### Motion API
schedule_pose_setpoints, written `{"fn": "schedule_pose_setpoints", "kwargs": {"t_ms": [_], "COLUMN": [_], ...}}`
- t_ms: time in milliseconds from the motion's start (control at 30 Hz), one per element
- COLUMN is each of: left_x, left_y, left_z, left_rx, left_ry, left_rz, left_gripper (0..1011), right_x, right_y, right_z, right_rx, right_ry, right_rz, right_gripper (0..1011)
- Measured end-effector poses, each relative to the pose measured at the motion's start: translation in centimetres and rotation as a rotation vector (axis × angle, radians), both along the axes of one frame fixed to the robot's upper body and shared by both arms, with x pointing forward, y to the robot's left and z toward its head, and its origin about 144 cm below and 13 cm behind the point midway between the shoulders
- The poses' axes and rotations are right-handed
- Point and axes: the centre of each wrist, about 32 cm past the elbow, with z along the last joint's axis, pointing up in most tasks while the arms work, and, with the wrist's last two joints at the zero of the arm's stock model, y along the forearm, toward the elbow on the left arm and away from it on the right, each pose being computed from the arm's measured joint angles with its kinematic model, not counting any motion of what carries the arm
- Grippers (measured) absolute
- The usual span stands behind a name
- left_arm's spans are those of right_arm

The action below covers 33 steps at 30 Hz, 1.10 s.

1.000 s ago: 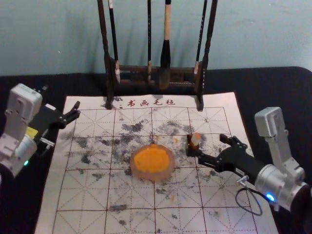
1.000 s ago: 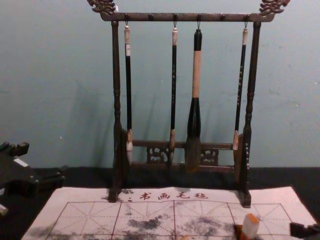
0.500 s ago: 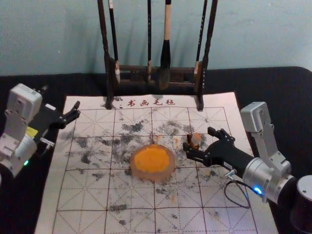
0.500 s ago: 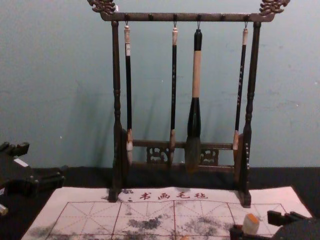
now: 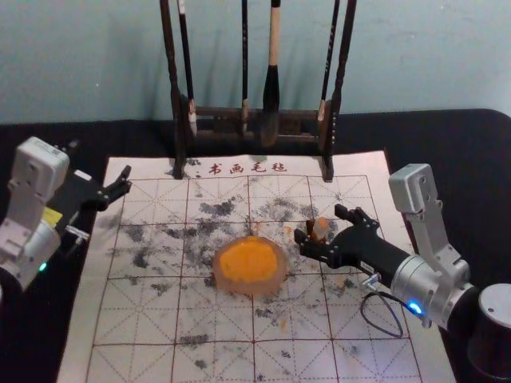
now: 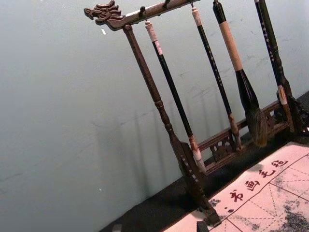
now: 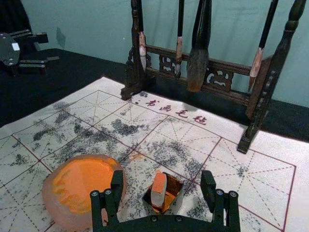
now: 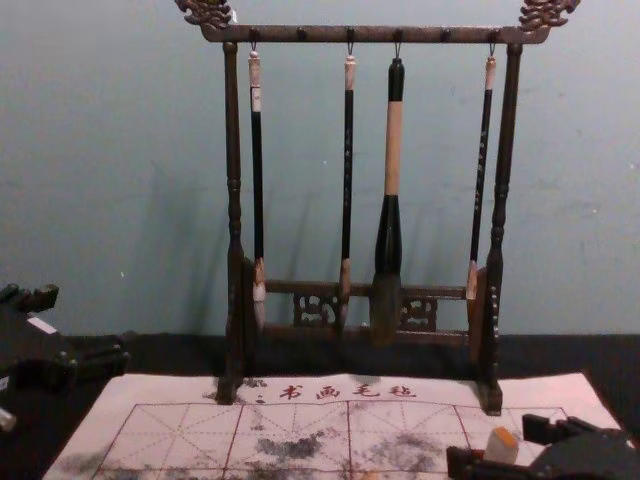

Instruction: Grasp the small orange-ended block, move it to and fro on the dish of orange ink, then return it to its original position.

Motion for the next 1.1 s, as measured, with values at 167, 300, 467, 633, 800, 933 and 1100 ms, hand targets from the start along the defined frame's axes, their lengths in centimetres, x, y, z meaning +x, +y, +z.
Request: {"fn": "schedule_pose_setpoints", "kwargs": {"t_ms": [167,300,467,633,800,933,1100], "left_x": [0.00,0.00,0.00,0.00,0.00,0.00,0.00], "left_y": [0.00,0.00,0.00,0.00,0.00,0.00,0.00], "left_z": [0.00,0.00,0.00,0.00,0.00,0.00,0.00], "left_rx": [0.000,0.000,0.000,0.000,0.000,0.000,0.000], "left_ry": [0.000,0.000,0.000,0.000,0.000,0.000,0.000], "left_rz": [0.000,0.000,0.000,0.000,0.000,0.000,0.000], "left_gripper": [1001,1001,1001,1001,1001,1001,1001], "right_x": [0.04,0.04,-0.05,-0.05,-0.05,-0.04,-0.04], "right_y": [0.15,0.27,0.34,0.33,0.34,0.34,0.34], "right_z": [-0.05,-0.12,-0.20,-0.20,-0.18,-0.17,-0.17], "right_rx": [0.001,0.001,-0.005,-0.005,-0.005,-0.004,-0.003], "right_ry": [0.004,0.009,0.018,0.017,0.017,0.016,0.016], "right_rz": [0.003,0.003,-0.001,-0.001,0.000,0.000,0.000], "right_gripper": [1002,1002,1003,1002,1002,985,882]}}
